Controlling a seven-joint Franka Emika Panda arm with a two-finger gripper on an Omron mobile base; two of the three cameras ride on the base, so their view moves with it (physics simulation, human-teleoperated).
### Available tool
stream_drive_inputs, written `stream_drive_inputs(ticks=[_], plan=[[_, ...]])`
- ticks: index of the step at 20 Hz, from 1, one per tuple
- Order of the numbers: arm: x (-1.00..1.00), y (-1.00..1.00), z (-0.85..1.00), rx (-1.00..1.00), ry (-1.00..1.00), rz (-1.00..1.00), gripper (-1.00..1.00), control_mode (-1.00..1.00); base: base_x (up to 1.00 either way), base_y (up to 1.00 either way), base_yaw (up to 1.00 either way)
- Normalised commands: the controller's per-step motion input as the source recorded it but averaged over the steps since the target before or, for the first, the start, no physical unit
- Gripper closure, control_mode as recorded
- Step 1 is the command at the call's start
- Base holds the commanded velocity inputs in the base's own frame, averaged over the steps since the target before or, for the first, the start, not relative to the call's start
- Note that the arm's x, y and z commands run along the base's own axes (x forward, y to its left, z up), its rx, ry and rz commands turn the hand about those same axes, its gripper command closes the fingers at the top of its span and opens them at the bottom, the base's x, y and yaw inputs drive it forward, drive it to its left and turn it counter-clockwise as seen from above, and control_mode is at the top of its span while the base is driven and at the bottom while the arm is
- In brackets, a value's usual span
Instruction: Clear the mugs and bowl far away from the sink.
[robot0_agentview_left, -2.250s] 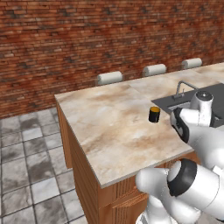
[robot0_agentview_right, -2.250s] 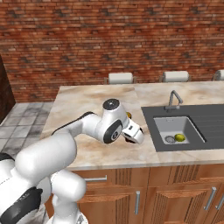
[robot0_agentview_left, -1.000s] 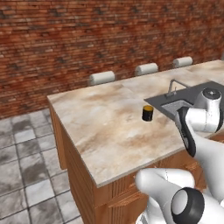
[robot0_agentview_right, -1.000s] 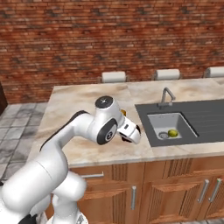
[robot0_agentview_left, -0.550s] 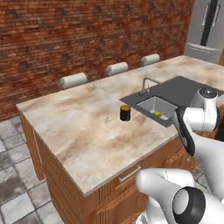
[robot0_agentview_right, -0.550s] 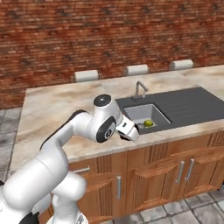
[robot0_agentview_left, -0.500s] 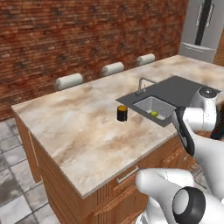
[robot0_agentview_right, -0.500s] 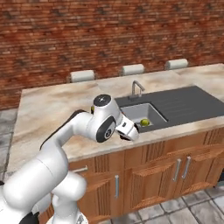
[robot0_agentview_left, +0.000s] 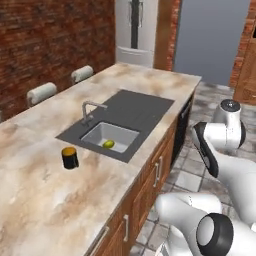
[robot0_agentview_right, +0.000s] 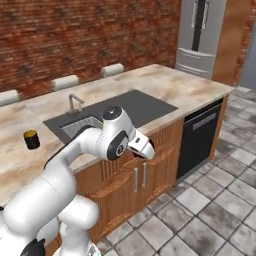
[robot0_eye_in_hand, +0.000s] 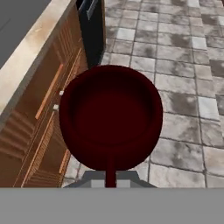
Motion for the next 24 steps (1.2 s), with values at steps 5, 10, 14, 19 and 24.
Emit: stream_drive_inputs(ticks=[5,10,14,19,24], plan=[[0.0,0.0,0.0,0.0,0.0,0.0,1.0,1.0,0.6,-0.55,-0.65],[0.0,0.0,0.0,0.0,0.0,0.0,1.0,1.0,0.82,-0.48,-0.59],[0.0,0.0,0.0,0.0,0.0,0.0,1.0,1.0,1.0,-0.4,-0.53],[0.0,0.0,0.0,0.0,0.0,0.0,1.0,1.0,1.0,-0.39,-0.51],[0.0,0.0,0.0,0.0,0.0,0.0,1.0,1.0,1.0,-0.27,-0.46]])
